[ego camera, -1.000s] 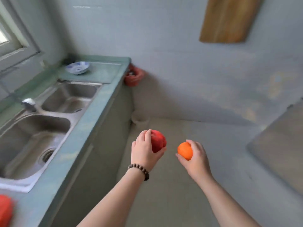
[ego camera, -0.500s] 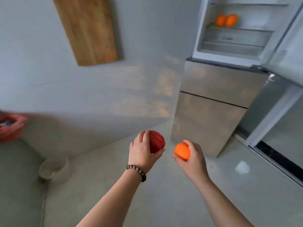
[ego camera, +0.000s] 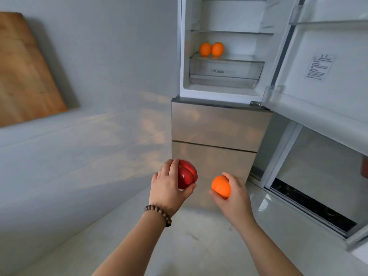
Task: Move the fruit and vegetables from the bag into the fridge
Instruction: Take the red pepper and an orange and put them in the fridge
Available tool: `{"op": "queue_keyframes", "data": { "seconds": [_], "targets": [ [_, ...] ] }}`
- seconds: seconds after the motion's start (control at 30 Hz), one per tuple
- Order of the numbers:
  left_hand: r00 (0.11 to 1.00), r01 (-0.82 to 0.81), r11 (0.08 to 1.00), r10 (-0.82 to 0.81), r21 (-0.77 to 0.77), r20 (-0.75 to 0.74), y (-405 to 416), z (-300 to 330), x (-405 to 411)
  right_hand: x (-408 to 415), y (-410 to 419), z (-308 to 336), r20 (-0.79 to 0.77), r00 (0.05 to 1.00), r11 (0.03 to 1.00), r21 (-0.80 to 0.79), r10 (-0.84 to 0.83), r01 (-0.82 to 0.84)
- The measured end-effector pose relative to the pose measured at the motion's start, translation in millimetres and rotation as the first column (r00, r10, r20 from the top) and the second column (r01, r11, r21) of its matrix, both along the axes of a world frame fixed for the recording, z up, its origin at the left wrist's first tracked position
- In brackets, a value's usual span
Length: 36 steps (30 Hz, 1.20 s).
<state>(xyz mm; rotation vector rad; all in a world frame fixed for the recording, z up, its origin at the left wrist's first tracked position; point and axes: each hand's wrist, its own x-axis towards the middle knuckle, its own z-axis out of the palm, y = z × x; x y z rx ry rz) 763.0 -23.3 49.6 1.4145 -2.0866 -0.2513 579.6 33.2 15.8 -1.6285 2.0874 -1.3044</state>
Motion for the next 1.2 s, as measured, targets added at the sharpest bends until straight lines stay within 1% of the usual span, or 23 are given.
{"op": "queue_keyframes", "data": {
  "seconds": [0.17, 0.3, 0.37, 0.53, 0.73, 0.8, 0.93, 1.07, 1.2],
  "targets": [
    [0.999, 0.037, 0.999, -0.036, -0.027, 0.002, -118.0, 13.7, -4.0, -9.5, -112.7, 13.5, -0.003, 0.998, 0.998, -0.024, -0.059, 0.059],
    [0.996, 0.084, 0.993, -0.085, -0.085, -0.009, -212.7, 34.3, -4.3, -11.0, -207.3, 40.4, -0.025, 0.995, 0.994, -0.063, -0.093, 0.091],
    [0.994, 0.098, 0.99, -0.102, -0.1, -0.04, -256.1, 45.9, -7.1, -12.9, -247.2, 54.9, -0.033, 0.994, 0.991, -0.084, -0.108, 0.105],
    [0.982, 0.137, 0.985, -0.149, -0.104, -0.117, -341.6, 65.3, -32.1, -30.2, -311.5, 83.1, -0.058, 0.989, 0.987, -0.092, -0.134, 0.128],
    [0.972, 0.171, 0.974, -0.191, -0.147, -0.135, -411.1, 75.3, -81.3, -80.3, -371.7, 120.8, -0.096, 0.983, 0.974, -0.178, -0.156, 0.137],
    [0.972, 0.175, 0.972, -0.196, -0.159, -0.131, -432.3, 77.5, -96.7, -98.1, -395.6, 135.4, -0.084, 0.983, 0.968, -0.207, -0.162, 0.142],
    [0.974, 0.172, 0.976, -0.189, -0.137, -0.124, -471.4, 84.2, -127.8, -136.8, -450.8, 163.3, -0.035, 0.995, 0.952, -0.294, -0.092, 0.078],
    [0.972, 0.157, 0.97, -0.185, -0.184, -0.148, -508.5, 97.8, -164.9, -175.8, -516.1, 191.4, 0.029, 0.999, 0.936, -0.352, 0.022, -0.01],
    [0.974, 0.126, 0.969, -0.161, -0.211, -0.158, -542.3, 116.9, -203.9, -214.5, -584.8, 224.2, -0.032, 0.995, 0.91, -0.403, 0.09, -0.095]
  ]
}}
